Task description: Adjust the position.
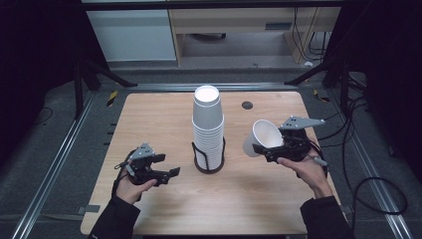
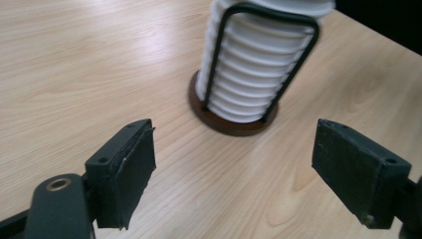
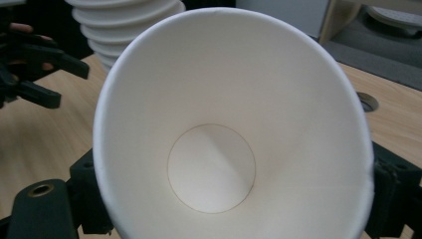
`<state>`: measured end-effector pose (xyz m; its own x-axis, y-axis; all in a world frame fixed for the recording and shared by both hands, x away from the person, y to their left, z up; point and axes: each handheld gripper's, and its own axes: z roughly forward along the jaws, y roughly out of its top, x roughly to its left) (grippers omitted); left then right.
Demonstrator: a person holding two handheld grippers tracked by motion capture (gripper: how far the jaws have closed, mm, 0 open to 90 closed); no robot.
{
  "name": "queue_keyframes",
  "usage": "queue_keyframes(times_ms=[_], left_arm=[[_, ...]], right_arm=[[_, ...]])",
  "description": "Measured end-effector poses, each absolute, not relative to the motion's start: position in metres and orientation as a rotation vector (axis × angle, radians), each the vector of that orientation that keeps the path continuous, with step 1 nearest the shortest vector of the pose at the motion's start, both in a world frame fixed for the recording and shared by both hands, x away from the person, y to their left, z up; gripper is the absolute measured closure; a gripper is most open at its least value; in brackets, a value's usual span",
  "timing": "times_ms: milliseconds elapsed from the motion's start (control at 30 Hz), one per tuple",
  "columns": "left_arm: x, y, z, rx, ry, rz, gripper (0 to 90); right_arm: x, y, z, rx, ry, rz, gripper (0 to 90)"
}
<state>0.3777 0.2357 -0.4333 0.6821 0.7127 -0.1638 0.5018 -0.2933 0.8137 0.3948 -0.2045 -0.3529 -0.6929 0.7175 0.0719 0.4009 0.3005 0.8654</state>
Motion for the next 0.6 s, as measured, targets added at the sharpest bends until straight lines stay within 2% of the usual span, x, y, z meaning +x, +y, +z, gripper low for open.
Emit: queue_keyframes(times_ms=[600], left_arm=[[0.389, 0.262, -0.446, 1.951, 1.093, 0.334, 16.2]], right_arm=[[0.433, -0.235, -0.371, 1.266, 2.084, 1.101, 12.8]])
